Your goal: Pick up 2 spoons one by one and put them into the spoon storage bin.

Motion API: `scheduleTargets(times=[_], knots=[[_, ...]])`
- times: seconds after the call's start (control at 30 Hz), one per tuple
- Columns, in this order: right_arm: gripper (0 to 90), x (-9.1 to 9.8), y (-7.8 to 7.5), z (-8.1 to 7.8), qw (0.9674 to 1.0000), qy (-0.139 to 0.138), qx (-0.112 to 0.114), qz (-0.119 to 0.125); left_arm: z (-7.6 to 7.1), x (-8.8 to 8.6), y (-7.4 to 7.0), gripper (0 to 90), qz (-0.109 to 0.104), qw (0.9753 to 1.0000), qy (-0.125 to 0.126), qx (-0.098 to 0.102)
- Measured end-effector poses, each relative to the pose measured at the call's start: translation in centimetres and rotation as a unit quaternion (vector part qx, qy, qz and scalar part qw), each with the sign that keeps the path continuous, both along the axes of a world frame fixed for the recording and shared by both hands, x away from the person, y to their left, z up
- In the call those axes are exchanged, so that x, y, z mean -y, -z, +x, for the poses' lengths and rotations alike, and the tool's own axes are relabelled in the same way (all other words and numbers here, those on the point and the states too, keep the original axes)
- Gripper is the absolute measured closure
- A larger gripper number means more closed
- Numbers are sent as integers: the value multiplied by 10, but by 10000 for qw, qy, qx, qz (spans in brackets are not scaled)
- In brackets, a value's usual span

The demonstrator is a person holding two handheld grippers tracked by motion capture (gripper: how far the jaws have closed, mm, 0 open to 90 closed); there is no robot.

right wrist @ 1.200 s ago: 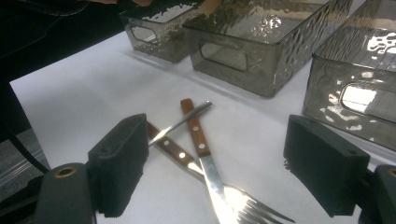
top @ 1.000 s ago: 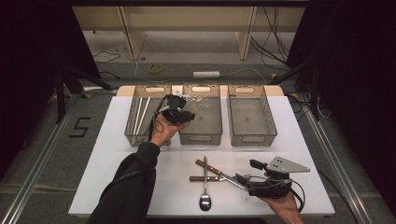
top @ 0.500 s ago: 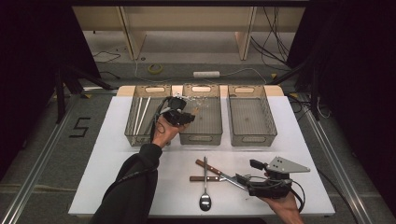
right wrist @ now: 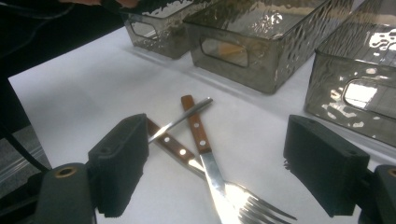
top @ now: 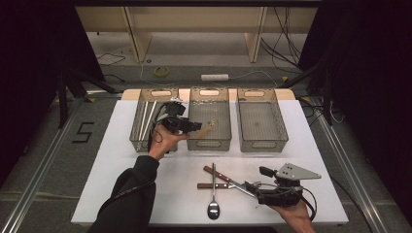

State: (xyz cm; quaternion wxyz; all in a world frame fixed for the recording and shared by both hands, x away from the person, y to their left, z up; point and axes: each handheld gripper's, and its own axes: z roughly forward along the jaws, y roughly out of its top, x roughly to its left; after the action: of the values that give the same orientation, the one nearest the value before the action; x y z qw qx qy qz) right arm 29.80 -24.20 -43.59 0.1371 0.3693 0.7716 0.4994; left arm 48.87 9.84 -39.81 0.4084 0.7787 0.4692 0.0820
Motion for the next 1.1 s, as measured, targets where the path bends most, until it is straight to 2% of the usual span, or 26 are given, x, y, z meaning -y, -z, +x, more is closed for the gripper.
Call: scheduleTargets(times=[0.1, 0.17, 0.3, 0.57, 0.67, 0.83, 0.97, 1.1], knots=[[231, -2, 0, 0, 10000, 19, -18, -20, -11, -11, -3, 337, -169, 9998, 6, 44], [231, -3, 1, 0, 10000, 0, -11, -49, -17, -14, -5, 327, -93, 9999, 25, 34], [231, -6, 1, -1, 9999, -15, -26, -106, -30, -17, -11, 292, -10, 9999, 80, 140], [236, -8, 1, -1, 9998, 2, -95, -174, -57, -22, -16, 238, -64, 9992, 216, 333], [241, -12, 1, -2, 9994, -3, -136, -306, -67, -27, -15, 228, -195, 9984, 290, 450], [252, -21, 0, -2, 9990, -35, -234, -372, -86, -36, -11, 203, -405, 9966, 395, 595], [266, -32, 0, -3, 9985, -116, -337, -419, -101, -45, -7, 187, -397, 9962, 455, 626], [265, -45, 0, -2, 9969, -184, -497, -580, -117, -54, 1, 180, -429, 9956, 435, 706]])
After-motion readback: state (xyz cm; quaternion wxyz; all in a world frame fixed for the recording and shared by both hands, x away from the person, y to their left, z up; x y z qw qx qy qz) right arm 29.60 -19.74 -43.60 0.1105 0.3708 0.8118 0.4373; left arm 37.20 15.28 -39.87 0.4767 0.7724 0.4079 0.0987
